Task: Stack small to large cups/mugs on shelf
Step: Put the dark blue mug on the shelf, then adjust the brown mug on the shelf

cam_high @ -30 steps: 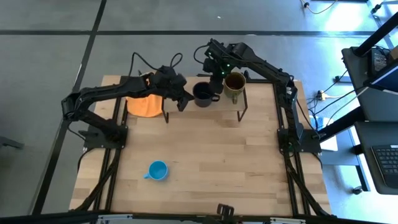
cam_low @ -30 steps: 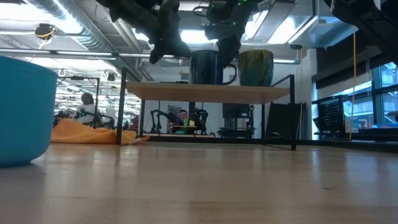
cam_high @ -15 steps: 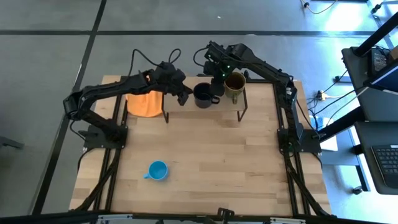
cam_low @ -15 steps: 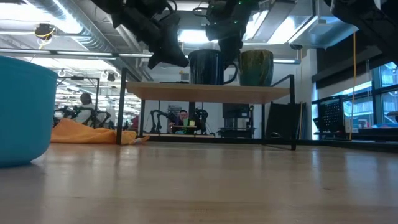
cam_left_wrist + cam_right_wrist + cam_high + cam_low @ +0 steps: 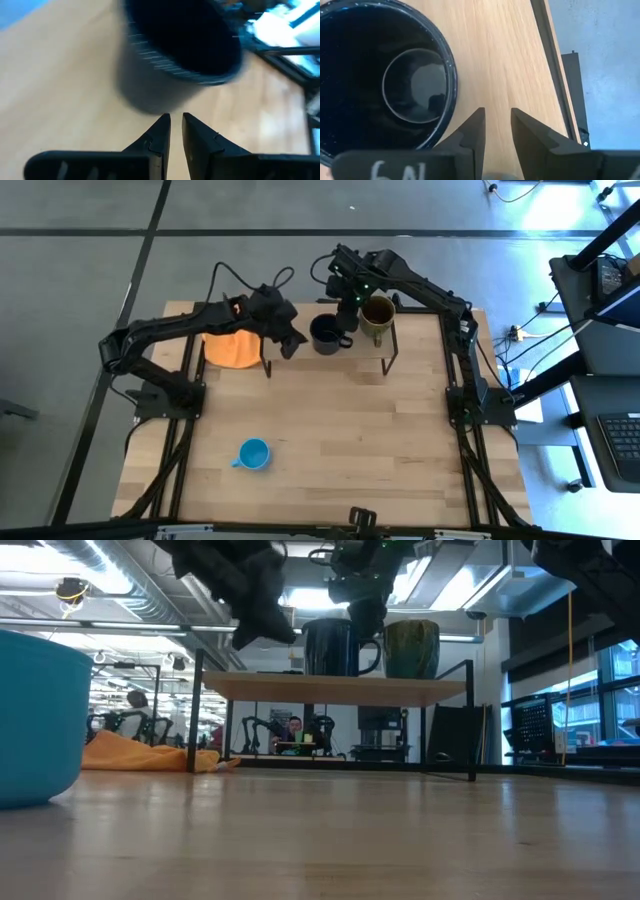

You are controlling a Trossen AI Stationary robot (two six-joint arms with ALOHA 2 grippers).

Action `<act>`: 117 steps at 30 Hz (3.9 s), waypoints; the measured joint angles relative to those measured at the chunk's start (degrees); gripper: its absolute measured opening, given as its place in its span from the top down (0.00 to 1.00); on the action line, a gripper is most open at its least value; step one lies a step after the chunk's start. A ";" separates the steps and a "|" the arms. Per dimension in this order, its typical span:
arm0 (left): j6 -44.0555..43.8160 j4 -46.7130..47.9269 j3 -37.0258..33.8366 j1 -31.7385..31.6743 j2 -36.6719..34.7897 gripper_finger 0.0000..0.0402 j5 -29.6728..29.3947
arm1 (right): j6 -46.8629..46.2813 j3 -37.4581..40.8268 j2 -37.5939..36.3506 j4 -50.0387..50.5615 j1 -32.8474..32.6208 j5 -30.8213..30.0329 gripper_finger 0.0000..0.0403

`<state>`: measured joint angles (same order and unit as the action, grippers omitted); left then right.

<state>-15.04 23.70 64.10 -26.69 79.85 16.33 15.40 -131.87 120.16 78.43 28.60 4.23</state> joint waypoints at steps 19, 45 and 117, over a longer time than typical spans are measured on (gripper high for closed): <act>0.13 -6.60 0.00 -1.20 0.51 0.89 -4.18 | 0.12 0.00 0.00 0.58 -0.34 0.62 0.77; 5.03 -9.33 0.00 -7.27 3.85 0.89 -3.52 | -0.01 0.00 0.00 2.48 -1.82 1.86 0.77; 2.55 -6.32 0.00 -2.38 2.84 0.89 -0.58 | 2.47 -0.02 -0.02 -10.42 -0.09 -22.69 0.77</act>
<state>-12.49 17.37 64.10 -29.07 82.69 15.74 17.87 -131.90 120.14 68.01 28.51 -18.46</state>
